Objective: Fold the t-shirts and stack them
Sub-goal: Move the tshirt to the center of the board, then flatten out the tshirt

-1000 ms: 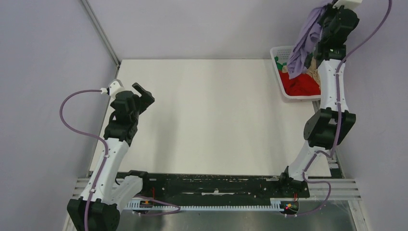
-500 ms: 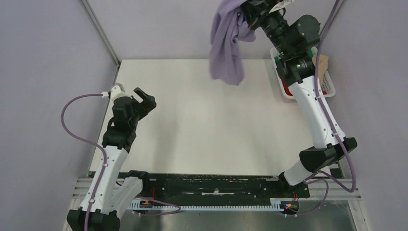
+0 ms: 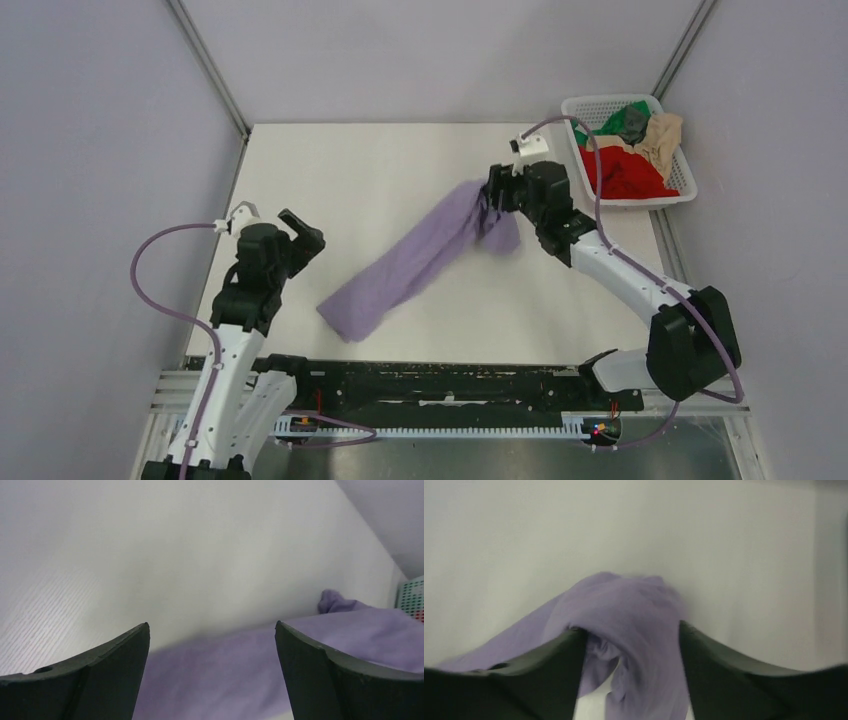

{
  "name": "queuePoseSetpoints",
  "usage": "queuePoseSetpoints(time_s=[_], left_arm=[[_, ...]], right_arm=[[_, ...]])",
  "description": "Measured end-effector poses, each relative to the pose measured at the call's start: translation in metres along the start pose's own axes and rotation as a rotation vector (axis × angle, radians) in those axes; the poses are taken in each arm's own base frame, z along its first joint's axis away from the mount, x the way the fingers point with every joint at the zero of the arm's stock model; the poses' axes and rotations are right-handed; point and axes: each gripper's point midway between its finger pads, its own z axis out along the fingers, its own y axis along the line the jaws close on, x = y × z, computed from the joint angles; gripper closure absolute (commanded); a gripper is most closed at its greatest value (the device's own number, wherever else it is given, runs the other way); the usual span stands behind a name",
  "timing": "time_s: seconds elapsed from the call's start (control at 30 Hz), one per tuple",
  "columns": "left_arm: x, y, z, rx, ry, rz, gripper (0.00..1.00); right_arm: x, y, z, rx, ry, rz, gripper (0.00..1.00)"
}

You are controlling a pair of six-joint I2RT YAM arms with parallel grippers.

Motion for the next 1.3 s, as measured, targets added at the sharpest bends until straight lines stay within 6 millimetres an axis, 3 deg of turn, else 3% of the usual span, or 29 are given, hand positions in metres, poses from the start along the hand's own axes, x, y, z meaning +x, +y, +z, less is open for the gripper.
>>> queuePoseSetpoints(time_s=[0.07,0.1,0.17,0.23,0.3,0.4,0.5,0.67,0.8,0.87,0.93,1.03,1.17,1.3], left_arm=[[0.017,0.011,0.008,-0.049,0.065,0.008,0.0],[0.024,0.015,0.011,-0.068,0.092,0.013,0.0],[0.041,0.024,0.017,-0.108,0.166,0.024,0.0],[0.057,0.031,0.02,-0.132,0.23,0.028,0.0],[0.077,0.037,0.019,-0.14,0.302,0.028,0.0],[0.102,0.044,0.016,-0.151,0.384,0.038,0.0],[0.13,0.062,0.011,-0.223,0.49,0.065,0.0],[0.166,0.078,0.0,-0.285,0.597,0.092,0.0],[0.178,0.08,0.003,-0.296,0.623,0.097,0.01],[0.181,0.079,0.012,-0.301,0.624,0.093,0.09],[0.183,0.078,0.019,-0.305,0.624,0.091,0.23],[0.181,0.069,0.034,-0.286,0.594,0.084,0.46],[0.177,0.06,0.058,-0.295,0.57,0.093,0.97],[0.173,0.052,0.074,-0.308,0.561,0.11,0.98]], right_arm=[[0.084,-0.032,-0.011,0.136,0.21,-0.021,0.04],[0.109,-0.044,-0.019,0.189,0.282,-0.03,0.02],[0.134,-0.063,-0.034,0.287,0.37,-0.06,0.02],[0.134,-0.082,-0.047,0.398,0.38,-0.083,0.02],[0.121,-0.091,-0.056,0.455,0.345,-0.088,0.02],[0.091,-0.094,-0.068,0.489,0.257,-0.076,0.02],[0.079,-0.095,-0.073,0.493,0.221,-0.061,0.02],[0.105,-0.104,-0.078,0.514,0.31,-0.027,0.02],[0.117,-0.122,-0.081,0.503,0.345,0.03,0.02],[0.114,-0.122,-0.074,0.459,0.333,0.039,0.02],[0.111,-0.114,-0.061,0.384,0.321,0.029,0.02],[0.107,-0.098,-0.029,0.255,0.332,0.015,0.02],[0.102,-0.081,0.032,0.128,0.338,0.009,0.03],[0.108,-0.072,0.092,0.086,0.352,-0.042,0.09]])
